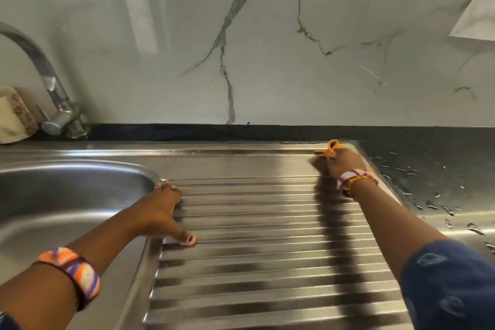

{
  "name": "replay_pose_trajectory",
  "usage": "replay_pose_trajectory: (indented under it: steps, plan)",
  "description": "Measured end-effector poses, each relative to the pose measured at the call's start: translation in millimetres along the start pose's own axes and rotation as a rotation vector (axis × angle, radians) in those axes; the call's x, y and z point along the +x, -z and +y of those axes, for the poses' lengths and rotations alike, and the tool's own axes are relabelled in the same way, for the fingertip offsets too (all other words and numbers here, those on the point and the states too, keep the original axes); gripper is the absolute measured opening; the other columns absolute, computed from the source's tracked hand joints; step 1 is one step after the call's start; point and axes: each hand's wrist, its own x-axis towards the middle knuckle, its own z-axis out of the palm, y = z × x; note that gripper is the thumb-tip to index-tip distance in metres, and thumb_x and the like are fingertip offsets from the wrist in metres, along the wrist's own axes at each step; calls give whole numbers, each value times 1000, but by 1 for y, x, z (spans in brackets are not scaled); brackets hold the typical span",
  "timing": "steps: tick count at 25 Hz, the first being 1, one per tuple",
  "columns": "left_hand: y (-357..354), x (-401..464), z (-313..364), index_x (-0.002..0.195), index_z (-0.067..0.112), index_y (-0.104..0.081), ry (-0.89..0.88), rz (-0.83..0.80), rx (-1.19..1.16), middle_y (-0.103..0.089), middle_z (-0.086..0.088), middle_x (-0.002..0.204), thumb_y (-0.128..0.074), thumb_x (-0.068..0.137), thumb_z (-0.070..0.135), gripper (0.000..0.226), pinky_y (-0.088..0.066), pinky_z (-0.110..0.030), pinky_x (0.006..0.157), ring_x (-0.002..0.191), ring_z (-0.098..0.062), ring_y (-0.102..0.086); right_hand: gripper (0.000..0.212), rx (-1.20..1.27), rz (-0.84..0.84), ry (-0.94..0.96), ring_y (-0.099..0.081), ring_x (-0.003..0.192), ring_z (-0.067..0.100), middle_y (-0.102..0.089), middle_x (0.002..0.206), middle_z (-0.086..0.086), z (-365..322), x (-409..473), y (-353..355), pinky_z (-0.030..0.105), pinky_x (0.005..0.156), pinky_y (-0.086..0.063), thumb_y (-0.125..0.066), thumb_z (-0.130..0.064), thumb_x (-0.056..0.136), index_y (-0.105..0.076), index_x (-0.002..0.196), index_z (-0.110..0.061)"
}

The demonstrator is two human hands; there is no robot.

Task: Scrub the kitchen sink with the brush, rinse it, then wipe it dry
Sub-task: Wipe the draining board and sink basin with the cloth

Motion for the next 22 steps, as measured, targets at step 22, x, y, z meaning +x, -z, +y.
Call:
replay_pose_trajectory:
  steps: [22]
  plan:
    - [1,-4,-3,142,13,-31,-28,-36,25,-35,-4,146,-71,69,58,94,-39,-20,98,121,-14,-44,40,811,48,-155,-60,105,28,-68,101,8,-18,-2,28,37,92,-44,-57,-50,86,-68,104,-16]
